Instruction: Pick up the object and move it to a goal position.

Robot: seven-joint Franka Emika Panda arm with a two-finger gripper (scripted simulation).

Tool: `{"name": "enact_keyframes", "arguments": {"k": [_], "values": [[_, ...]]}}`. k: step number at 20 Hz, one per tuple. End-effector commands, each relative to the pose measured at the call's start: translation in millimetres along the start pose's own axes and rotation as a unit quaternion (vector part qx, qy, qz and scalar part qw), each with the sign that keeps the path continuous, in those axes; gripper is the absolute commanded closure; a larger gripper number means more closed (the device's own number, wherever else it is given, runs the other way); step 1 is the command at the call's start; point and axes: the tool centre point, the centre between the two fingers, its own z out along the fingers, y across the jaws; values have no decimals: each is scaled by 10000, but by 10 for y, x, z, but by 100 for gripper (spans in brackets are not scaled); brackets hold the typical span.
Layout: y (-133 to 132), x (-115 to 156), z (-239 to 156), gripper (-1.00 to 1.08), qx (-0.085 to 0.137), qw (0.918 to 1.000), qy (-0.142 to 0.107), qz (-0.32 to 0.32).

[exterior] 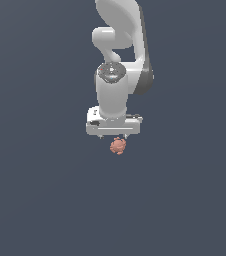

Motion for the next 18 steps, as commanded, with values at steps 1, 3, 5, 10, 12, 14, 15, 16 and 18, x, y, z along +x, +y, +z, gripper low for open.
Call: {"name": "enact_keyframes", "arguments": {"k": [1,3,5,10,12,14,15,16,18], "values": [[0,0,0,-92,0,10000,0,0],[-5,-7,6,-92,-4,10000,-14,-18],[-19,-29,26,-92,-17,10000,-54,-71],[-60,-90,81,-92,-53,9996,-165,-210],[-60,-90,82,-92,-53,9996,-164,-207],[-57,-86,75,-92,-51,9996,-159,-212],[-54,-86,74,-92,-51,9996,-159,-212],[-59,-87,76,-92,-51,9996,-159,-212],[-61,-89,85,-92,-52,9997,-159,-182]]}}
